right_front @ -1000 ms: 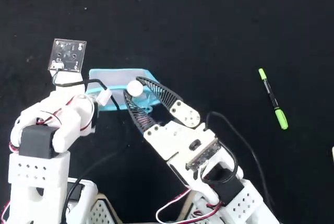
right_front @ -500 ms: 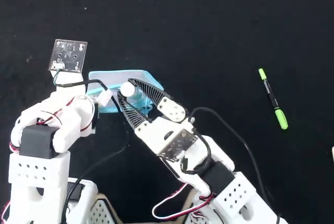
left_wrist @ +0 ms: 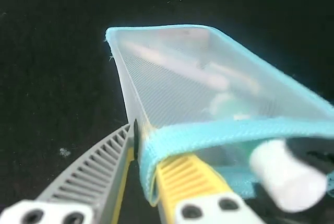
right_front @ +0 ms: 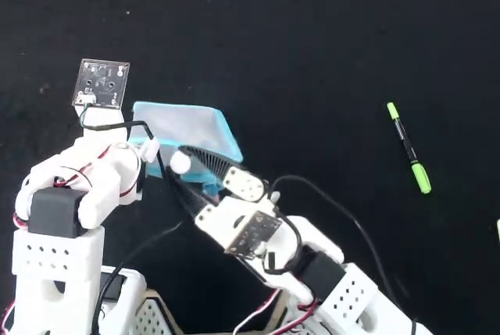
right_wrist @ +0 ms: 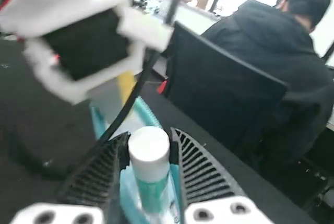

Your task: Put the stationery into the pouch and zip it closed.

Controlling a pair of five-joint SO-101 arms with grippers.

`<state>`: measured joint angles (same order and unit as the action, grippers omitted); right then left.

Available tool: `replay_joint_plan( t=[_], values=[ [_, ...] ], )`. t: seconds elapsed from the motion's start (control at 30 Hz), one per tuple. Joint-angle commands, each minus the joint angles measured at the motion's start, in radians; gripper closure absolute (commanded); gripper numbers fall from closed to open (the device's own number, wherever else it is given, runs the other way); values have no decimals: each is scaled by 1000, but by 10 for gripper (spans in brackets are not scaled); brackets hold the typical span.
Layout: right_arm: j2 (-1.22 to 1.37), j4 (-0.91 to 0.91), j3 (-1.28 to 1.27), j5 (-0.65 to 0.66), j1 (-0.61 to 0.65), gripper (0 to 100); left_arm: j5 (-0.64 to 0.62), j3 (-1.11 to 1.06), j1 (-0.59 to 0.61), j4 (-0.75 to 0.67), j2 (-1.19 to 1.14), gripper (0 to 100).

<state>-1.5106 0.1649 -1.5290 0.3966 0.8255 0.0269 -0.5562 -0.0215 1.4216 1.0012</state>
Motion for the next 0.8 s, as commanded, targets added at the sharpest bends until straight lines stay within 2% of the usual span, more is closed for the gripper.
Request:
replay_joint_plan(
  t=[0.0, 0.43, 0.57, 0.77],
  values=[
    [-33, 15, -13, 8, 17, 987, -5, 45, -5, -5, 3, 968],
    [-31, 40, -18, 3, 8, 983, -5, 45, -5, -5, 3, 967],
    [-31, 91, -18, 2, 8, 907, -5, 45, -5, -5, 3, 967],
    [-31, 97, -18, 2, 6, 935, -5, 45, -5, -5, 3, 967]
  ],
)
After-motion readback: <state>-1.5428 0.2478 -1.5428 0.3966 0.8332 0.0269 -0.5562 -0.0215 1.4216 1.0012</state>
